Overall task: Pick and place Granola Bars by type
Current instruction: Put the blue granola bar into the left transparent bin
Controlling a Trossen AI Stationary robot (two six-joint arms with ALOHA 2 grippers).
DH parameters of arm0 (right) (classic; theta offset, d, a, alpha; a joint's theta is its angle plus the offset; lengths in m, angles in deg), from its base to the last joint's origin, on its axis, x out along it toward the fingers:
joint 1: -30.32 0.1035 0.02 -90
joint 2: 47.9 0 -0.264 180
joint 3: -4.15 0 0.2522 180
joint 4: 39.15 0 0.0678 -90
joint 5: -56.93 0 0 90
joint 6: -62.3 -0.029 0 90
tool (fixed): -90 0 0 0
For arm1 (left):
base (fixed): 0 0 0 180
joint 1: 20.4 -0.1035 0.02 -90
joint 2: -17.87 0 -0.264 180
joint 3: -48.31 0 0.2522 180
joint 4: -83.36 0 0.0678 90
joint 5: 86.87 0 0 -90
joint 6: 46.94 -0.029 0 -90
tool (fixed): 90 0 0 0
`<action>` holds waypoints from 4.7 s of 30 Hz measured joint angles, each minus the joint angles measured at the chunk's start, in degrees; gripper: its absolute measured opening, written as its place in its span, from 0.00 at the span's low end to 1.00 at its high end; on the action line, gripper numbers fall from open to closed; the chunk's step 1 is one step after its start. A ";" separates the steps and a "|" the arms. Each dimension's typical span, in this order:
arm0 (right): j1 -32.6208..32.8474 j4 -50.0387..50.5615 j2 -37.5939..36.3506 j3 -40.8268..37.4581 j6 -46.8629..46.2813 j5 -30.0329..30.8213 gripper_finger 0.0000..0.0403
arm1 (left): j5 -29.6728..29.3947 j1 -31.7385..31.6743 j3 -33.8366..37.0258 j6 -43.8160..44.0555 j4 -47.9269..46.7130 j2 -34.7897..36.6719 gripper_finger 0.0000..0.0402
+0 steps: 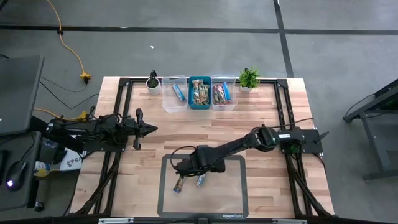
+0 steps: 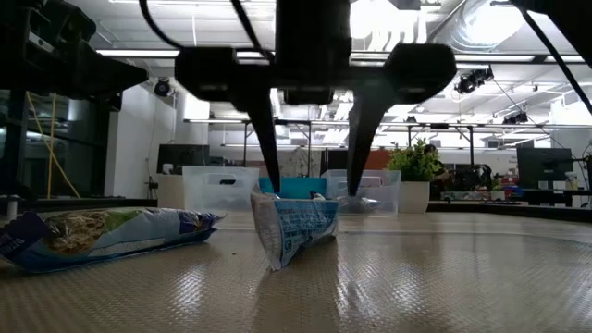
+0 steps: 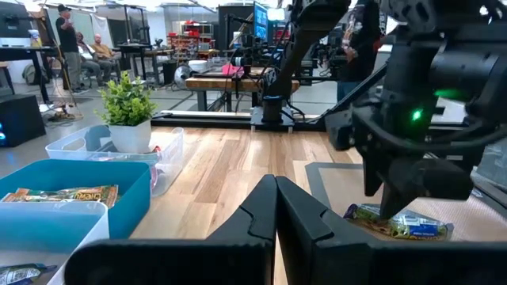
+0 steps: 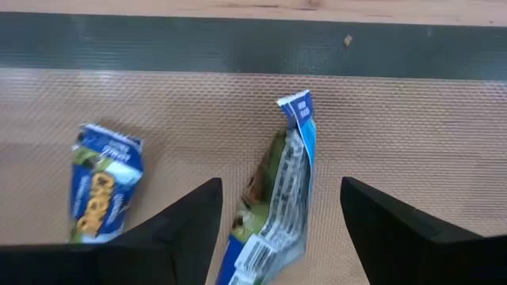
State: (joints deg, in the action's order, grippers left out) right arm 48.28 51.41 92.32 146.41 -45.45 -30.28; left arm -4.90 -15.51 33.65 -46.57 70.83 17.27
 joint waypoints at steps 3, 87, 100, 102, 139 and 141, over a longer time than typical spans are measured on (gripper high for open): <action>-0.42 -0.01 1.01 0.00 0.02 -1.02 0.60 | 0.00 0.01 -0.01 0.01 -0.02 -0.02 0.00; -1.39 -4.60 4.75 2.70 2.74 -5.97 0.10 | 0.04 -0.01 0.01 0.01 -0.02 -0.02 0.00; -1.41 -8.51 1.71 5.98 8.76 3.27 0.09 | 0.04 0.00 0.00 0.00 -0.01 -0.01 0.00; -1.43 -9.71 1.20 6.45 11.20 4.75 0.08 | 0.04 -0.01 -0.01 -0.01 0.00 0.00 0.00; -2.27 -74.17 -8.75 6.49 79.10 18.31 0.06 | 0.02 -0.01 0.01 -0.01 0.00 0.00 0.00; -2.59 -75.69 -9.68 6.49 81.25 18.37 0.07 | 0.00 0.01 0.01 -0.01 0.00 0.00 0.00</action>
State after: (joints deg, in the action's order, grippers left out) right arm 45.69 -24.28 82.64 152.91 35.81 -11.92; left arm -4.90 -15.50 33.66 -46.58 70.83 17.27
